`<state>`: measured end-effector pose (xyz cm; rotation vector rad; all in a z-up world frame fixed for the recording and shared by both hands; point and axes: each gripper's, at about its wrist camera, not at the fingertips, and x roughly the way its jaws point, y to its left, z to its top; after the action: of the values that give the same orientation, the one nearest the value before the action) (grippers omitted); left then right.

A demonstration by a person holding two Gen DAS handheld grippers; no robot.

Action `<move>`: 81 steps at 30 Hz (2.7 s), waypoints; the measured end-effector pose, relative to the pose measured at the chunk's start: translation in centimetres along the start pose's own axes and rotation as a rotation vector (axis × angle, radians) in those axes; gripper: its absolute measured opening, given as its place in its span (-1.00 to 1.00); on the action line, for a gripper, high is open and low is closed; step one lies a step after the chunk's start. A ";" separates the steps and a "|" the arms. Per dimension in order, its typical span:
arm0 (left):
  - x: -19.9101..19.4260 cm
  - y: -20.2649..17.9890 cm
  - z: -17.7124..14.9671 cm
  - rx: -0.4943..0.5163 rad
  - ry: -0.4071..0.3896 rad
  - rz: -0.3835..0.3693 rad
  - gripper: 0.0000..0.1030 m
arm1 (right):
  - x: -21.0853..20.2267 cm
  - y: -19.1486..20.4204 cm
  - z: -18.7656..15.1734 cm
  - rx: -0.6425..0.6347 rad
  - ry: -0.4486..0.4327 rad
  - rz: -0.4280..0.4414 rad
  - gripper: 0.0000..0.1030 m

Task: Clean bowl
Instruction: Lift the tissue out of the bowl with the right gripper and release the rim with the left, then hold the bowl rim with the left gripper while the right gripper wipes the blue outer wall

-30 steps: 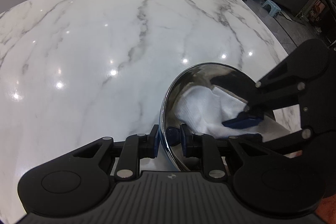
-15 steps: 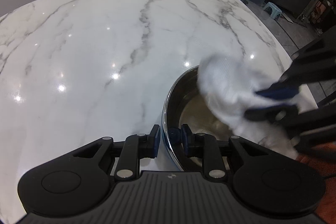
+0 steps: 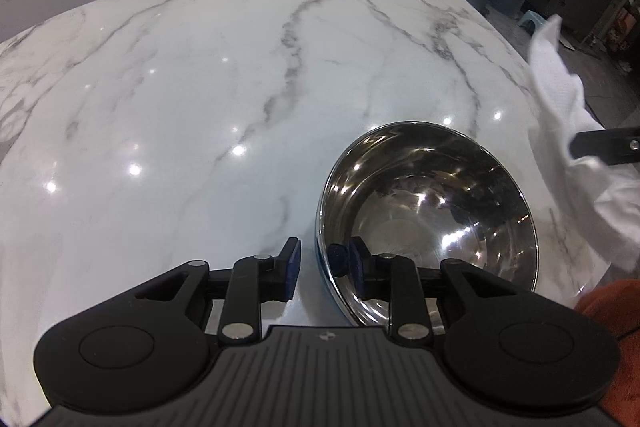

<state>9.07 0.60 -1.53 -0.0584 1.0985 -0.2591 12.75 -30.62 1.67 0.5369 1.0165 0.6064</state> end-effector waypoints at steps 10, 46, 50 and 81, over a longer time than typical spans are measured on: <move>-0.3 -0.8 -0.1 -0.008 0.042 0.057 -0.43 | 0.0 -8.1 -3.6 0.478 -0.119 0.335 -0.76; -0.4 -2.1 -0.1 -0.117 0.124 0.137 -0.69 | 4.1 -10.6 -5.9 0.589 -0.137 0.438 -0.77; -0.4 -2.2 0.0 -0.119 0.128 0.144 -0.68 | 4.5 -10.9 -6.1 0.616 -0.139 0.430 -0.77; -1.8 -0.1 -1.3 -0.297 0.195 0.169 -0.26 | 6.0 -11.6 -9.4 0.510 -0.075 0.201 -0.80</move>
<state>7.08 1.00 -0.52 -0.2071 1.3225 0.0535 9.20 -33.59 -13.69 1.1127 1.0547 0.4965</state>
